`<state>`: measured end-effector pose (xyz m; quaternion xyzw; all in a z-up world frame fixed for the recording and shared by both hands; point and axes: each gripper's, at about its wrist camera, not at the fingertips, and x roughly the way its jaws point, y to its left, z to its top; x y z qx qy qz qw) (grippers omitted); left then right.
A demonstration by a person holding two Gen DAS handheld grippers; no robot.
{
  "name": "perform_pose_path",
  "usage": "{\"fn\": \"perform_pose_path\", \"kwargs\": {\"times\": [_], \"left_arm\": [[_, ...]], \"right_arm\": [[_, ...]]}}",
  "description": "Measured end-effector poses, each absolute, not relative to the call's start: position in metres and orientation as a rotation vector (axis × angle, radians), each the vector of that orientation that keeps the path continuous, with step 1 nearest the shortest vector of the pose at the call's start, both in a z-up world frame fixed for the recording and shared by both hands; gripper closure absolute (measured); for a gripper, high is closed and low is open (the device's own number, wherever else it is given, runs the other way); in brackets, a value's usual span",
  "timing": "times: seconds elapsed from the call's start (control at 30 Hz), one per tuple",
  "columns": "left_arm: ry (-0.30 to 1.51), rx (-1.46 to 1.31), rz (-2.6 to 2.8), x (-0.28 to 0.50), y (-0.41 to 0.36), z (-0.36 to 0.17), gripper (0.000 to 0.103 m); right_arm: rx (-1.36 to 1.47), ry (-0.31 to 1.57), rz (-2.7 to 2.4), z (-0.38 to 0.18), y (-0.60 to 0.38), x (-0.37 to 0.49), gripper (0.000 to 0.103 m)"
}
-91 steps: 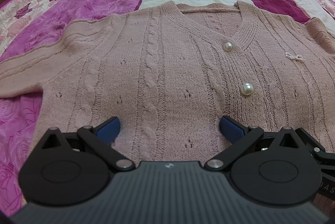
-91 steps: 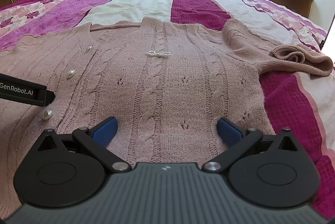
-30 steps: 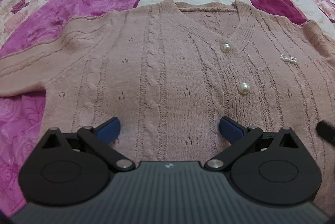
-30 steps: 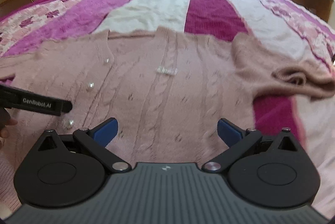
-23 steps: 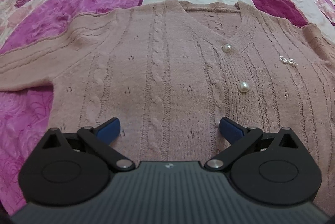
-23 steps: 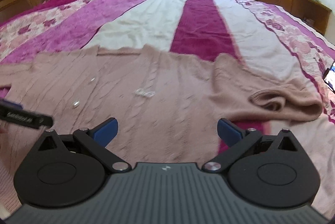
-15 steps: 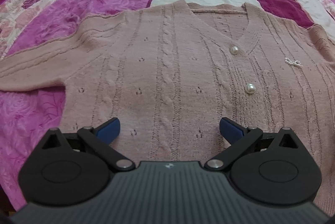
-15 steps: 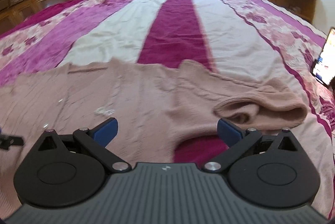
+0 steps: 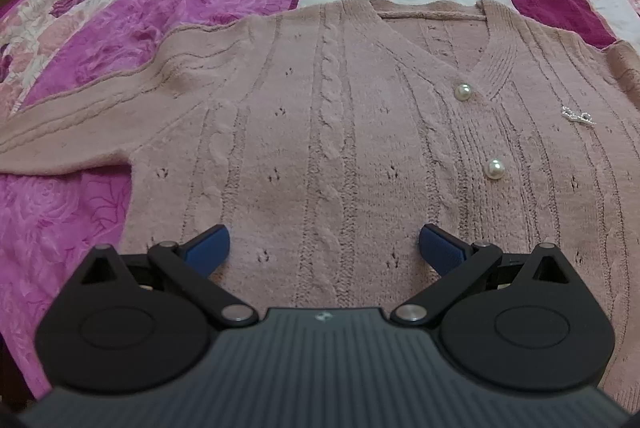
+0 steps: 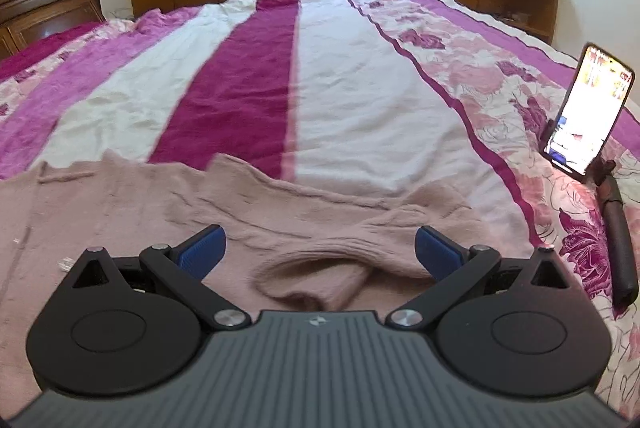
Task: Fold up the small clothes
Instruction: 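Move the right tool to the sleeve cuff and close on it, then carry the held sleeve across the cardigan body and open the right tool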
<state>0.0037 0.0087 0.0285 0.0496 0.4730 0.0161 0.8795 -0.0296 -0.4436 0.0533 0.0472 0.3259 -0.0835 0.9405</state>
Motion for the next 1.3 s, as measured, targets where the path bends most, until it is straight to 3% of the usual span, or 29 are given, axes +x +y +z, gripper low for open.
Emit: {"fn": "perform_pose_path", "kwargs": {"times": [0.2,0.3,0.37,0.43,0.53,0.63,1.3], "left_arm": [[0.984,0.118,0.031,0.004,0.005,0.028,0.000],[0.984,0.117,0.031,0.004,0.005,0.028,0.000],[0.983,0.117,0.031,0.003,0.006,0.028,0.000],[0.980,0.118,0.031,0.002,0.007,0.029,0.000],[0.970,0.123,0.037,0.000,0.008,0.031,0.000],[0.960,0.123,0.039,-0.002,0.011,0.035,0.000],[0.866,0.068,0.117,-0.017,0.068,0.062,0.000]], "right_arm": [[0.147,0.693,-0.168,0.029,-0.459,-0.020,0.003],[0.156,0.693,-0.164,0.024,-0.459,-0.016,0.009],[0.153,0.691,-0.163,0.023,-0.457,-0.014,0.017],[0.146,0.695,-0.176,0.022,-0.455,-0.011,0.037],[0.117,0.693,-0.181,0.024,-0.451,-0.010,0.057],[0.120,0.681,-0.192,0.033,-0.448,-0.013,0.070],[0.390,0.464,0.033,0.150,-0.355,-0.044,0.073]]}}
